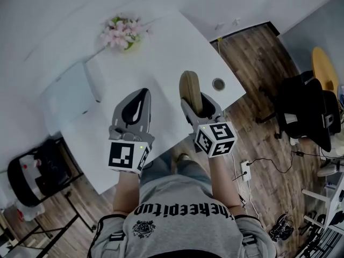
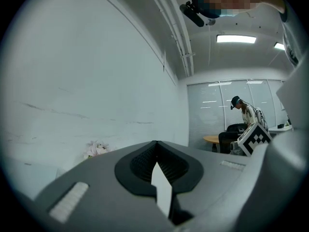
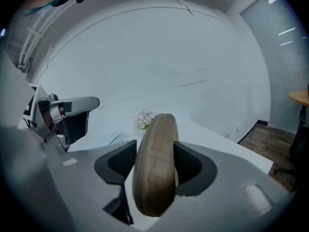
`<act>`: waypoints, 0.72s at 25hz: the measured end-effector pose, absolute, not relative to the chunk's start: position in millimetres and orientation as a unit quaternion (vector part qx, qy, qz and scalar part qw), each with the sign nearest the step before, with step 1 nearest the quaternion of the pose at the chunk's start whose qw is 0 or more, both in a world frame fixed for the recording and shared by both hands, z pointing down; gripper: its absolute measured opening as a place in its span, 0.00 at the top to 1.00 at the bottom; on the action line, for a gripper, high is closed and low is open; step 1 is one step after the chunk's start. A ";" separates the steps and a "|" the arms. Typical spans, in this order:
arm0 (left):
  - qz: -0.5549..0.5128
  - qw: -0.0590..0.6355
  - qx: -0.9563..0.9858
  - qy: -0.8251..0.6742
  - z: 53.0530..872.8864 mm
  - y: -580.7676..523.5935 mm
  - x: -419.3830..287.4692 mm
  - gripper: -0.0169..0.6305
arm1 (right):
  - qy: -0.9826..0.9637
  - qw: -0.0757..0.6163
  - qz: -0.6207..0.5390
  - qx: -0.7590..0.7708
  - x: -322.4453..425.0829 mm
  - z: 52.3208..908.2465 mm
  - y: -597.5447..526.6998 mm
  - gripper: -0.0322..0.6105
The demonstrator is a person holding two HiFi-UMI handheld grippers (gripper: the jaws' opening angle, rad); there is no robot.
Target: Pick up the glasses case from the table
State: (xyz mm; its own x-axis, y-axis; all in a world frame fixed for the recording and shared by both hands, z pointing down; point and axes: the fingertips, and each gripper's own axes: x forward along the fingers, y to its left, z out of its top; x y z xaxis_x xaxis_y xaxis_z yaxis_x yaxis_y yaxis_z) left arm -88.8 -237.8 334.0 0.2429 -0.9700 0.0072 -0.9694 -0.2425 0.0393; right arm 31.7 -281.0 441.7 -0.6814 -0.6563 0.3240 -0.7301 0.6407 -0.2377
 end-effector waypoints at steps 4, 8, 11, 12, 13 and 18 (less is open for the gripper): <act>-0.009 0.011 0.780 -0.625 327.6 -226.1 -84.2 0.95 | -0.908 0.095 0.162 0.374 35.1 429.3 -272.2 0.58; -0.011 0.004 0.774 -0.633 321.9 -215.3 -78.8 0.95 | -0.917 0.087 0.145 0.362 37.6 416.7 -264.8 0.58; -0.011 -0.002 0.769 -0.639 317.8 -206.6 -75.2 0.95 | -0.922 0.079 0.134 0.354 39.0 406.7 -258.6 0.58; -0.011 -0.005 0.768 -0.640 316.8 -203.8 -73.9 0.95 | -0.924 0.077 0.131 0.351 39.6 403.8 -256.6 0.58; -0.012 -0.007 0.767 -0.641 316.1 -201.0 -72.6 0.95 | -0.925 0.075 0.127 0.349 40.2 401.1 -254.6 0.58; -0.011 -0.014 0.761 -0.649 311.6 -189.5 -66.8 0.95 | -0.931 0.066 0.114 0.340 44.4 389.0 -247.3 0.58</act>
State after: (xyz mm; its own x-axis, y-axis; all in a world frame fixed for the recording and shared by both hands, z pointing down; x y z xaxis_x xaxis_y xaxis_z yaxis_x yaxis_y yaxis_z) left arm -66.8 -189.5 311.6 0.1582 -0.9868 -0.0347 -0.9874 -0.1580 -0.0081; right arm 44.4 -247.3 389.0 -0.7597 -0.6184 0.2009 -0.6487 0.7423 -0.1679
